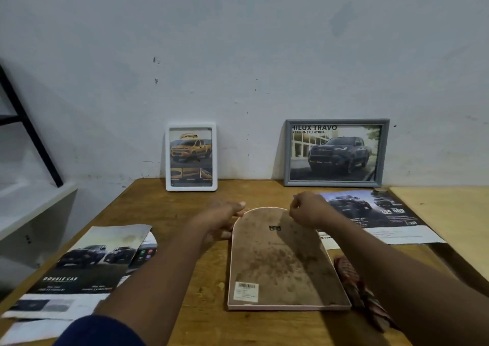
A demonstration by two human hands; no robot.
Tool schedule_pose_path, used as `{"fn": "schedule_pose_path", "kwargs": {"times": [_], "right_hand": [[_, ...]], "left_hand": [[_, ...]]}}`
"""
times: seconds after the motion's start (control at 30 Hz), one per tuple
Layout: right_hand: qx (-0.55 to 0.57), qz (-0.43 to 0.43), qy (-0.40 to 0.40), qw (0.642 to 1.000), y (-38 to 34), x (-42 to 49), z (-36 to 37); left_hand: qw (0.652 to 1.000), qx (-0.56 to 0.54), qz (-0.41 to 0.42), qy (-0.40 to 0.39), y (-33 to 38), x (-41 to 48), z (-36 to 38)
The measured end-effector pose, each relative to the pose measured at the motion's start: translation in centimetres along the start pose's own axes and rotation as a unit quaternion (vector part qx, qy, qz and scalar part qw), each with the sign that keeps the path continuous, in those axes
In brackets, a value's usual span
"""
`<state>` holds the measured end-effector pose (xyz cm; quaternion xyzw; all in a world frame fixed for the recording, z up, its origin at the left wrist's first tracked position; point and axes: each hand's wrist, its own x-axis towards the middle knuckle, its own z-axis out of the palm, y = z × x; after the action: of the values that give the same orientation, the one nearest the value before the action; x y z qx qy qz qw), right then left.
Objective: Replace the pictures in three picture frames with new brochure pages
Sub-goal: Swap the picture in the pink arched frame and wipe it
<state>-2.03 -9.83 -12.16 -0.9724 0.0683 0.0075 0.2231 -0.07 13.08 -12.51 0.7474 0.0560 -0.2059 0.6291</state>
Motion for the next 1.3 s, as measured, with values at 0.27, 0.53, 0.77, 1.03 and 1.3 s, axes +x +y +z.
{"fn": "schedule_pose_path", "kwargs": {"times": [0.27,0.53,0.77,1.03,1.3], "right_hand": [[-0.032,-0.023,0.055,0.998,1.4,-0.9,4.6],[-0.106,-0.117,0.065,0.985,-0.4,-0.3,5.9],[-0.081,-0.147,0.038,0.985,-1.8,1.5,6.5],[-0.043,-0.155,0.015,0.987,-3.3,3.8,6.2],[-0.03,-0.145,-0.015,0.989,-4.8,5.5,6.0]], "left_hand": [[0.988,0.096,0.116,0.042,-2.1,-0.3,0.6],[0.882,0.383,0.26,0.088,-4.9,0.8,0.4],[0.899,0.355,0.247,0.072,-6.6,1.8,0.3],[0.909,0.338,0.225,0.094,-7.0,2.3,0.0],[0.908,0.344,0.213,0.112,-7.2,3.0,-0.1]]}}
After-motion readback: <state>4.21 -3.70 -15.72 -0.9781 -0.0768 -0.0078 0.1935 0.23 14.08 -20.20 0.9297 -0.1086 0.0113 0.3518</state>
